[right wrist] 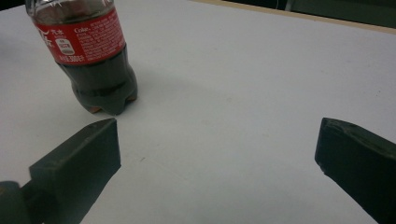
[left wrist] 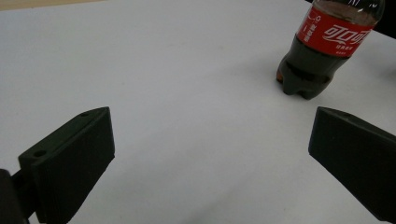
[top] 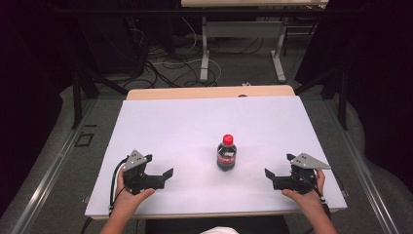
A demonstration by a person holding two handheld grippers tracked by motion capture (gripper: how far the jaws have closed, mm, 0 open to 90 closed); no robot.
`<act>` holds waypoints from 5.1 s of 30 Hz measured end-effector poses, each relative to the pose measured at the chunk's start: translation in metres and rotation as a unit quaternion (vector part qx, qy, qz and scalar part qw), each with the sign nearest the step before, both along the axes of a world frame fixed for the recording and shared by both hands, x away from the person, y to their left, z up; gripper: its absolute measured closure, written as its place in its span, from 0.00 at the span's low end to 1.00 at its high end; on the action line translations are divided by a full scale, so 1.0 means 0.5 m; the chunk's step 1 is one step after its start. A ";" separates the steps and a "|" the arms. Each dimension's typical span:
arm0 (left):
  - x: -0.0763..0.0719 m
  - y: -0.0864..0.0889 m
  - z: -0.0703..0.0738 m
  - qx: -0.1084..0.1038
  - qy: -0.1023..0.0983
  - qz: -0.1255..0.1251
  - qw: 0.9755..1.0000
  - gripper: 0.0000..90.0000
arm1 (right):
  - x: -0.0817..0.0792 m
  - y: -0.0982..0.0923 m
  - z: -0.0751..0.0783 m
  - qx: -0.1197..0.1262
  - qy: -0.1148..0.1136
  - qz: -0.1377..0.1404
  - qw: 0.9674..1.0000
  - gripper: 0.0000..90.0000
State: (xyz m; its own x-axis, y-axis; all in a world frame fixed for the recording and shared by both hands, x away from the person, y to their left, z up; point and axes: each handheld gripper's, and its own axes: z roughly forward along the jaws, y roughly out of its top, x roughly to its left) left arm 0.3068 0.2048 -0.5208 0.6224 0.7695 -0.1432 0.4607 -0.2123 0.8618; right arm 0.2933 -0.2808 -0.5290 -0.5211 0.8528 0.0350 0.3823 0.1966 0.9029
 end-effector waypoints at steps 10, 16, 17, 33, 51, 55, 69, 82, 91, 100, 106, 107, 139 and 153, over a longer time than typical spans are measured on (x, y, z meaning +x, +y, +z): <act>-0.009 -0.005 0.004 0.005 -0.006 -0.007 1.000 0.01 | 0.009 0.043 0.015 0.009 -0.029 0.040 0.999 0.01; -0.016 -0.005 0.006 0.003 -0.006 -0.011 1.000 0.02 | 0.028 0.107 0.036 -0.001 -0.022 0.085 0.996 0.07; -0.016 -0.005 0.006 0.003 -0.005 -0.012 1.000 0.03 | 0.031 0.118 0.038 -0.004 -0.022 0.089 0.996 0.09; -0.020 -0.001 0.001 0.000 0.005 -0.009 1.000 0.04 | 0.114 0.230 -0.002 0.013 0.002 0.145 0.989 0.22; -0.016 -0.005 0.004 0.003 -0.001 -0.012 1.000 0.07 | 0.124 0.250 -0.005 -0.021 -0.005 0.145 0.989 0.32; -0.014 -0.007 0.014 -0.004 0.000 -0.017 1.000 0.08 | 0.121 0.251 -0.003 -0.020 -0.006 0.147 0.989 0.33; -0.008 -0.117 0.137 -0.035 -0.020 -0.100 0.994 0.18 | 0.040 0.274 0.062 -0.008 -0.010 0.216 0.976 0.33; -0.011 -0.236 0.220 -0.032 -0.018 -0.219 0.975 0.42 | 0.013 0.290 0.054 -0.013 0.004 0.262 0.965 0.33; -0.001 -0.273 0.215 -0.018 -0.003 -0.264 0.964 0.52 | -0.003 0.290 0.056 -0.019 0.006 0.277 0.961 0.33; 0.005 -0.278 0.202 -0.023 0.015 -0.282 0.959 0.66 | -0.008 0.293 0.060 -0.016 0.005 0.296 0.955 0.33; 0.000 -0.276 0.200 -0.018 0.008 -0.278 0.960 0.67 | -0.008 0.297 0.056 -0.015 0.007 0.300 0.954 0.33; -0.003 -0.276 0.201 -0.008 0.006 -0.276 0.961 0.67 | -0.010 0.297 0.056 -0.014 0.011 0.298 0.954 0.33; -0.028 -0.316 0.216 -0.004 -0.009 -0.133 0.991 0.51 | -0.015 0.301 0.051 -0.007 0.007 0.190 0.982 0.33; 0.000 -0.264 0.213 -0.040 0.008 -0.275 0.961 0.67 | -0.023 0.297 0.061 0.016 0.012 0.257 0.966 0.33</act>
